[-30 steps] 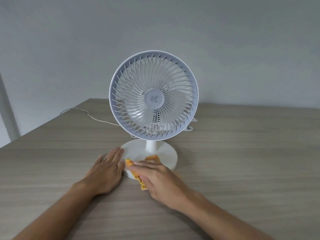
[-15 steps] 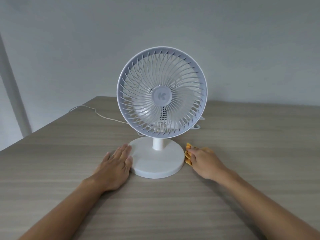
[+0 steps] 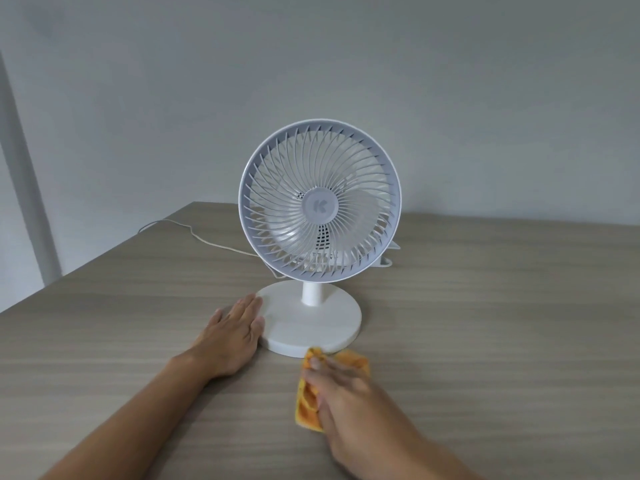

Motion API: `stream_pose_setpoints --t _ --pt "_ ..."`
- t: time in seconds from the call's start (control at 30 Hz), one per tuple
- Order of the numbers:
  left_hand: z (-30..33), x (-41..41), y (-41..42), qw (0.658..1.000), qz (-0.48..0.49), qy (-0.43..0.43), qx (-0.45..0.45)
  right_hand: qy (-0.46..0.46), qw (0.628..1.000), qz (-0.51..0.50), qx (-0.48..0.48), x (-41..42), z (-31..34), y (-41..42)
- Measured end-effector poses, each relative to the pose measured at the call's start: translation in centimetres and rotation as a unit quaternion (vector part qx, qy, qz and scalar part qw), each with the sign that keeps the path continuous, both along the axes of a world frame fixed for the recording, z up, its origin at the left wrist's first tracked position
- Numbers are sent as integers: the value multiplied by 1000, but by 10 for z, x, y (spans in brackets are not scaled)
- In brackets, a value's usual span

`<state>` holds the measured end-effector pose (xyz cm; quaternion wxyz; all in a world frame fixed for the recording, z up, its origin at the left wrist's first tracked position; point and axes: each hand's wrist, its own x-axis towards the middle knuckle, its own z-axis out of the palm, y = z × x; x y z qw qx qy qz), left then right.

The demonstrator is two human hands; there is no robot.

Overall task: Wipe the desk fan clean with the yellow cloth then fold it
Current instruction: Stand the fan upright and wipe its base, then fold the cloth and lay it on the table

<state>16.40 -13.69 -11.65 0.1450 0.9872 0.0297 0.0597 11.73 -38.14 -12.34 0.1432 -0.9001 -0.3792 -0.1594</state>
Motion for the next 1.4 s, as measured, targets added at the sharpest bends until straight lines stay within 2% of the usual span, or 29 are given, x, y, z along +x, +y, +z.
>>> stream_pose_setpoints --t 0.07,0.2,0.37,0.5,0.57,0.67,0.7,0.73,0.8,0.87,1.0,1.07,1.1,1.17,1.23,1.3,1.4 --pt "0 1 1 1000 -2 4 -4 52 996 70 17 -6 4 18" --pt "2 -2 0 999 0 -11 -43 61 990 129 14 -6 19 39" --pt "5 -20 -5 976 40 -144 -159 71 986 150 -1 -6 18 26" --pt "7 -38 -12 975 25 -177 -132 91 989 114 -12 -9 16 0" --pt "10 -49 -19 973 23 -196 -116 149 983 102 20 -11 22 -13" --pt "13 -68 -38 962 13 -245 -118 288 940 72 166 -7 36 -30" --pt "13 -73 -45 962 -3 -247 -120 278 937 50 203 -3 39 -35" --pt "13 -78 -52 964 -17 -236 -123 233 949 18 210 5 40 -40" --pt "11 -81 -60 970 -37 -203 -131 152 977 -41 144 20 40 -48" --pt "11 -79 -60 977 -56 -168 -117 150 983 -74 77 27 43 -49" --pt "10 -74 -59 984 -71 -124 -107 171 982 -60 62 32 45 -39" --pt "14 -74 -61 980 -58 -119 -150 160 982 -56 78 32 51 -35" --pt "16 -75 -60 972 -55 -109 -203 150 982 -53 105 34 56 -35" --pt "23 -79 -55 930 -71 -107 -345 145 970 -44 189 36 68 -38" --pt "36 -87 -52 882 -80 -118 -449 139 954 -33 263 36 83 -42" --pt "51 -94 -53 853 -75 -120 -502 141 941 -13 307 33 94 -41" --pt "73 -99 -54 845 -66 -127 -515 146 921 7 360 26 106 -31"
